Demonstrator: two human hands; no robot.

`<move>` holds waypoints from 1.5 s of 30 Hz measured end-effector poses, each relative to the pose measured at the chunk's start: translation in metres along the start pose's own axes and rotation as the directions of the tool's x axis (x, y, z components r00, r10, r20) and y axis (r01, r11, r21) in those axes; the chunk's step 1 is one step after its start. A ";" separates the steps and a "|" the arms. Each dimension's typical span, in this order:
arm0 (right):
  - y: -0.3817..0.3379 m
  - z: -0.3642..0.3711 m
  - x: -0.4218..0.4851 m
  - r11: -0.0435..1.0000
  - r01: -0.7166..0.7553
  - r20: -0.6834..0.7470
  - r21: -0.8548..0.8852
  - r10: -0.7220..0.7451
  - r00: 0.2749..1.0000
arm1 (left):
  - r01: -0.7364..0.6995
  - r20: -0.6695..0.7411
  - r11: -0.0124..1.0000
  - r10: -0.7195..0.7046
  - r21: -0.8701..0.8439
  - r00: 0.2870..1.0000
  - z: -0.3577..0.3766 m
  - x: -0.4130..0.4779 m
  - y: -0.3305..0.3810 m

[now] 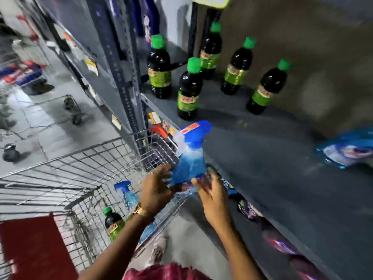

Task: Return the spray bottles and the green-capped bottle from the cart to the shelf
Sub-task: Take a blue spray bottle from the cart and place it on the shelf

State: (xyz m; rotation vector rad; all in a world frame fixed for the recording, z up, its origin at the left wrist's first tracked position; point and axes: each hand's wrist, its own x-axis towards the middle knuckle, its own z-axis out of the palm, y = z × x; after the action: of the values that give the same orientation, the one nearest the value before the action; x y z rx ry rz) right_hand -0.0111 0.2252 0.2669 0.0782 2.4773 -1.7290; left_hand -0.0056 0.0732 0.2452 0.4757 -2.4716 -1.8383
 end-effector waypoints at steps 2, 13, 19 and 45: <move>-0.012 -0.027 -0.011 0.999 0.048 -0.125 -0.026 -0.050 0.991 | -0.129 0.057 0.991 0.127 0.030 0.990 0.019 -0.007 0.038; -0.001 -0.198 -0.105 0.985 0.174 -0.695 0.003 -0.124 0.709 | -0.575 0.538 0.818 0.475 0.021 0.696 0.175 -0.077 0.142; 0.028 -0.252 -0.131 0.986 0.163 -0.773 0.027 -0.083 0.629 | -0.559 0.611 0.826 0.481 -0.074 0.629 0.248 -0.107 0.149; 0.046 -0.260 -0.168 0.992 0.020 -0.889 -0.125 -0.121 0.441 | -0.689 0.709 0.716 0.542 -0.109 0.451 0.310 -0.136 0.143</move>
State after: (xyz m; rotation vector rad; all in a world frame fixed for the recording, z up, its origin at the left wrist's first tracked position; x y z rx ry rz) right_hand 0.1426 0.4892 0.3342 1.2410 3.2702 -1.8823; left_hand 0.0292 0.4338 0.3066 -1.2681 -2.6283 -1.5815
